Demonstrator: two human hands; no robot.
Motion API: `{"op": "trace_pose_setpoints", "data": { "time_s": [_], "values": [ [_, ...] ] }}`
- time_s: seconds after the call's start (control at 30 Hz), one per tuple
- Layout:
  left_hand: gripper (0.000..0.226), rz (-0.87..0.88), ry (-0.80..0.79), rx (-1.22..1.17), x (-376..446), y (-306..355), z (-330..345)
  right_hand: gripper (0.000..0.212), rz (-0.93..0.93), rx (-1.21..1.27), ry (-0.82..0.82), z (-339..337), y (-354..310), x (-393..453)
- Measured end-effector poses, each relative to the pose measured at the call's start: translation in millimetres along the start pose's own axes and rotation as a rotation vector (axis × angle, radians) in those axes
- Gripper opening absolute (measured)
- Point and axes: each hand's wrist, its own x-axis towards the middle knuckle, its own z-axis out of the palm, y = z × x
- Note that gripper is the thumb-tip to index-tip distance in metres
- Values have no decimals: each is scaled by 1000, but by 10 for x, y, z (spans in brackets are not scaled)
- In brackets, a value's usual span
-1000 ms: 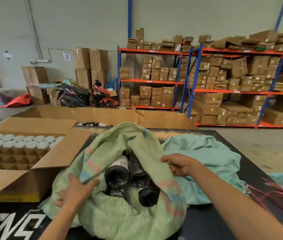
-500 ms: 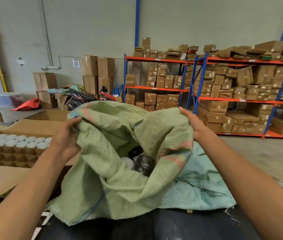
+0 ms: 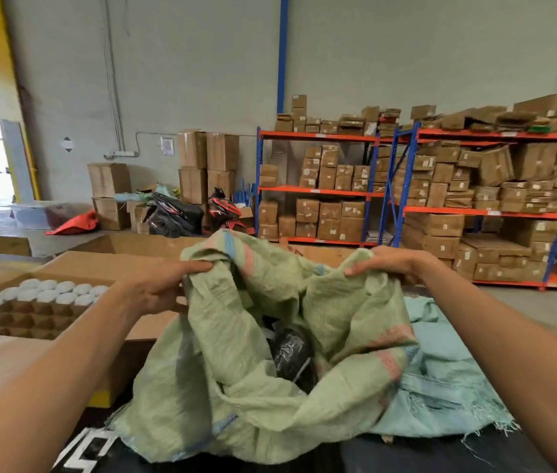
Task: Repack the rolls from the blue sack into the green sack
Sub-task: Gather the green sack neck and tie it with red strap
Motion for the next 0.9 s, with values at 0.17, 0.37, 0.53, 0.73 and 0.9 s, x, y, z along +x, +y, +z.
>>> {"op": "trace_pose_setpoints", "data": {
  "time_s": [0.17, 0.37, 0.53, 0.73, 0.9],
  "values": [
    [42, 323, 24, -202, -11, 166, 33, 45, 126, -537, -91, 68, -152, -96],
    [39, 360, -136, -10, -272, 134, 21, 17, -286, 317, 123, 81, -509, -164],
    [113, 528, -276, 949, -228, 413, -237, 17, -469, 861, 508, -122, -995, -77],
    [149, 262, -101, 1712, 38, 691, -317, 14, -584, 1115, 760, -445, -1472, -25],
    [88, 601, 335, 1589, 315, 770, -590, 20, -698, 1220, 836, -783, -1733, -216]
  ]
}}
